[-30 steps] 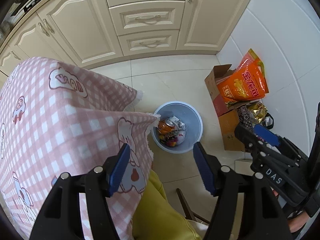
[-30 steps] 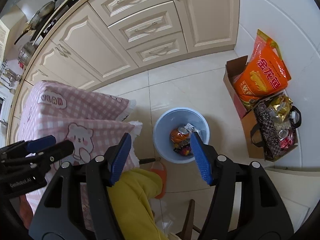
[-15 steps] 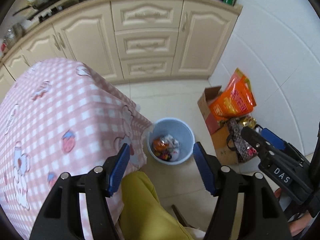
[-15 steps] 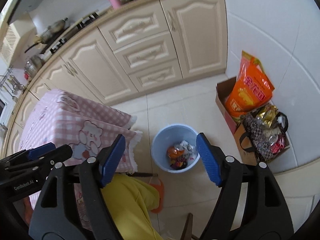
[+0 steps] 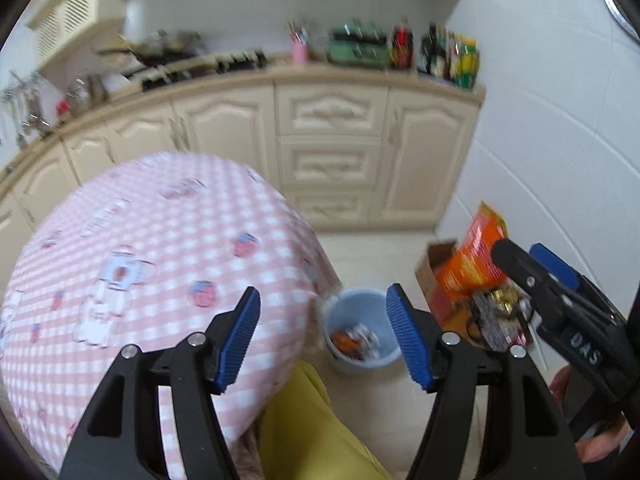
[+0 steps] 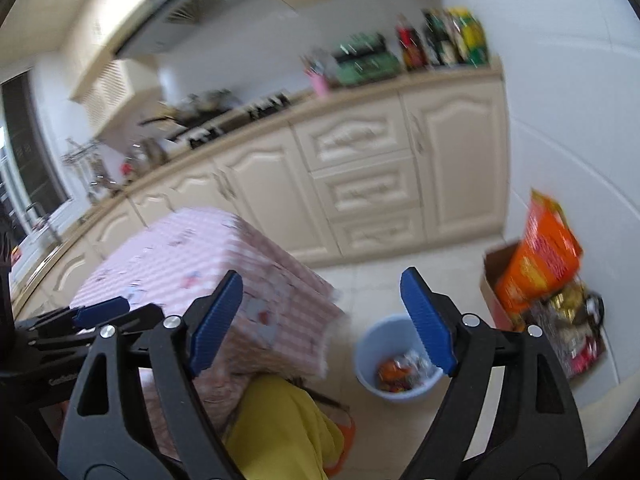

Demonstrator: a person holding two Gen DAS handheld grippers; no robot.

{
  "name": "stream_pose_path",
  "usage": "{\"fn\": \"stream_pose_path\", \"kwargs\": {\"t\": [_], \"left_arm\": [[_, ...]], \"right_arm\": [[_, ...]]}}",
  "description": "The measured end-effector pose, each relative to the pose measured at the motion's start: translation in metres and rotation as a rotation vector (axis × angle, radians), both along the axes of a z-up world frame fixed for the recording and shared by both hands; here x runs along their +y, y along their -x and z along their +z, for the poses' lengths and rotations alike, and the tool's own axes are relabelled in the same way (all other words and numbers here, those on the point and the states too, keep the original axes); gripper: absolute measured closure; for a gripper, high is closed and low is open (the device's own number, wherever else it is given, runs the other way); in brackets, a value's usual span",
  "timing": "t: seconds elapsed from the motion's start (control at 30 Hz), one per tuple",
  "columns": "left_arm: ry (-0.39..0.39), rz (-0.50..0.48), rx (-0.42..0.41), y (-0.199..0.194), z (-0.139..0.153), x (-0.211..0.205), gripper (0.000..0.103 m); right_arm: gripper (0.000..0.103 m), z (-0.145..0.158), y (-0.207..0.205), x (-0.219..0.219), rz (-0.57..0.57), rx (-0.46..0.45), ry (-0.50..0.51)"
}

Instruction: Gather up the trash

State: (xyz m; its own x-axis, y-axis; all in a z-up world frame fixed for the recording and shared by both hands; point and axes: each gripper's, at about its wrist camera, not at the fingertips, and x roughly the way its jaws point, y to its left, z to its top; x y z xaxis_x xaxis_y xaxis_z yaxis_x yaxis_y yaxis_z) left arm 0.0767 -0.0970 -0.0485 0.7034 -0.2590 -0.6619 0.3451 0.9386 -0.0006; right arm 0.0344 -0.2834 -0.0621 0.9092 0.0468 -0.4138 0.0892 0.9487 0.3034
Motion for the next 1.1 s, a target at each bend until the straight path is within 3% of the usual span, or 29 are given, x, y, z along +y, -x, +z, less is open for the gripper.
{"fn": "stream_pose_path", "kwargs": {"t": [0.13, 0.43, 0.67, 1.1], "left_arm": [[0.022, 0.053, -0.130, 0.028, 0.023, 0.024, 0.039], [0.064, 0.129, -0.310, 0.083, 0.064, 0.058, 0.038], [0.092, 0.170, -0.402, 0.112, 0.084, 0.077, 0.025], [0.115, 0.173, -0.407, 0.132, 0.081, 0.090, 0.024]], "right_arm": [[0.020, 0.020, 0.019, 0.027, 0.037, -0.094, 0.045], [0.010, 0.049, 0.039, 0.064, 0.101, -0.168, 0.098], [0.007, 0.064, 0.056, 0.071, 0.106, -0.212, 0.080], [0.006, 0.067, 0.085, 0.086, 0.085, -0.282, 0.110]]}}
